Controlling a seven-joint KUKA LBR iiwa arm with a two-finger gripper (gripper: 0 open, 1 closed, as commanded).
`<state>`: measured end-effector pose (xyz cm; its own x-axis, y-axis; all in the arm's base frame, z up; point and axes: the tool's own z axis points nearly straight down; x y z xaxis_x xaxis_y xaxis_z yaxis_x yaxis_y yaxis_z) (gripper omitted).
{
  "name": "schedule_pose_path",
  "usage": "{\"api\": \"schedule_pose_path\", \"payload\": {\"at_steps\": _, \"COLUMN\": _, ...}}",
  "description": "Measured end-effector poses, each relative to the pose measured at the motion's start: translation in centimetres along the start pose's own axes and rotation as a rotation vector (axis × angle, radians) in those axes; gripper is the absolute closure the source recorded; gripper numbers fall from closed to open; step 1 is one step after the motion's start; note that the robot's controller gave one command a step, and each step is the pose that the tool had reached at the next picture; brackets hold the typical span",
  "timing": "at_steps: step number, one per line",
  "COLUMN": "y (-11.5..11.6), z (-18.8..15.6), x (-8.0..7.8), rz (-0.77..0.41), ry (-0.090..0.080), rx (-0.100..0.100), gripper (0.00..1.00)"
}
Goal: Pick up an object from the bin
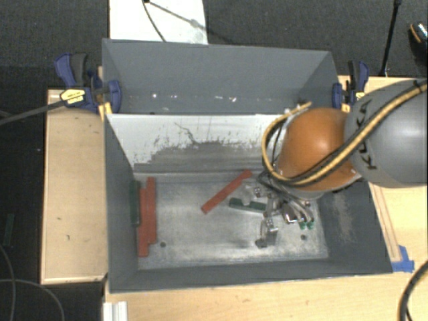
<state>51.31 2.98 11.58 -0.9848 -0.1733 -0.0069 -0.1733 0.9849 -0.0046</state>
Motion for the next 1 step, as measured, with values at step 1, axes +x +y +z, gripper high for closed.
{"api": "schedule_pose_path", "payload": {"at_steps": 1, "y": 4.16, "z": 2.85, "x": -8.34, "rz": 0.034, "ry": -0.001, "rx": -0.007, "gripper": 0.0}}
